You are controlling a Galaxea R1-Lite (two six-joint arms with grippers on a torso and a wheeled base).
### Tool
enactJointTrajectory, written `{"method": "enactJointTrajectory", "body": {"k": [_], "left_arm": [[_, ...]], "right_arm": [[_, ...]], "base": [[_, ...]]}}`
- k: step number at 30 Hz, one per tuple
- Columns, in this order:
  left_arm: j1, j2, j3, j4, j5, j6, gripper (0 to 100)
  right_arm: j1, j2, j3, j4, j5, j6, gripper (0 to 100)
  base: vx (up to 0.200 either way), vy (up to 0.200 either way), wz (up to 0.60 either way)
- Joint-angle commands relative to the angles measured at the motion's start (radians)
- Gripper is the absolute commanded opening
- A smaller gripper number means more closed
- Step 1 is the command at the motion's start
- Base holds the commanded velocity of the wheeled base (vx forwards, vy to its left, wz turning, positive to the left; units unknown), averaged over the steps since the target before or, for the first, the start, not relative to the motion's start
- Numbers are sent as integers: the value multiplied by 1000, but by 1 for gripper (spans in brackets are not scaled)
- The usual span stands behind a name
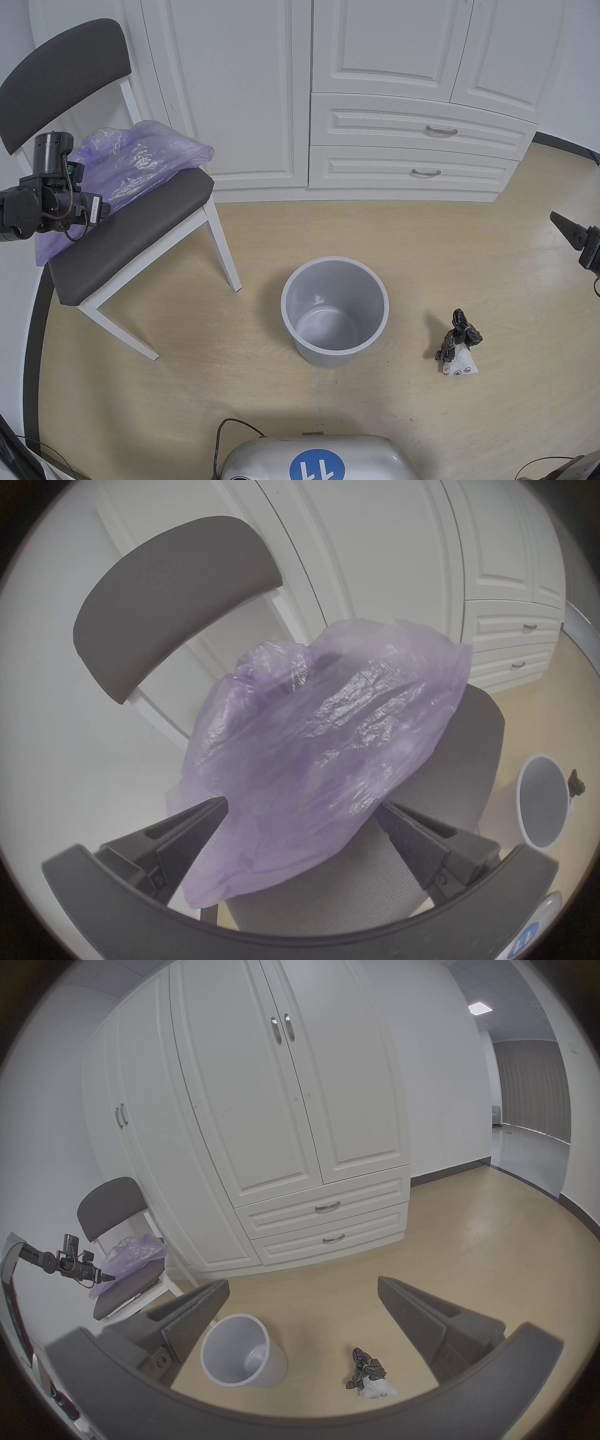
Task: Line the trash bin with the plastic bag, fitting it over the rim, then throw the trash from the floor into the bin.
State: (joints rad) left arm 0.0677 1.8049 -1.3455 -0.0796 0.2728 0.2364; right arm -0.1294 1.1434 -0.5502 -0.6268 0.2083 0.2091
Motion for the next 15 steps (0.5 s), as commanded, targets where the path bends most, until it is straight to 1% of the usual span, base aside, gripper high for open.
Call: {"method": "enactJointTrajectory", "body": {"k": [1, 9, 12, 13, 14, 15], "left_arm": [[9, -1, -12, -2, -1, 0, 100], [15, 4, -11, -34, 8, 0, 100], [9, 11, 11, -83, 16, 9, 100], [4, 10, 31, -126, 16, 12, 100], [4, 10, 31, -126, 16, 12, 100], [0, 13, 46, -163, 16, 18, 100]], "right_arm": [[-1, 2, 1, -1, 0, 1, 100], [-1, 7, 0, -2, 0, -1, 100], [-1, 6, 0, -2, 0, -1, 100], [1, 6, 0, -2, 0, 1, 100], [1, 6, 0, -2, 0, 1, 100], [1, 6, 0, -2, 0, -1, 100]], "base": [[0, 0, 0], [0, 0, 0], [0, 0, 0], [0, 0, 0], [0, 0, 0], [0, 0, 0]]}}
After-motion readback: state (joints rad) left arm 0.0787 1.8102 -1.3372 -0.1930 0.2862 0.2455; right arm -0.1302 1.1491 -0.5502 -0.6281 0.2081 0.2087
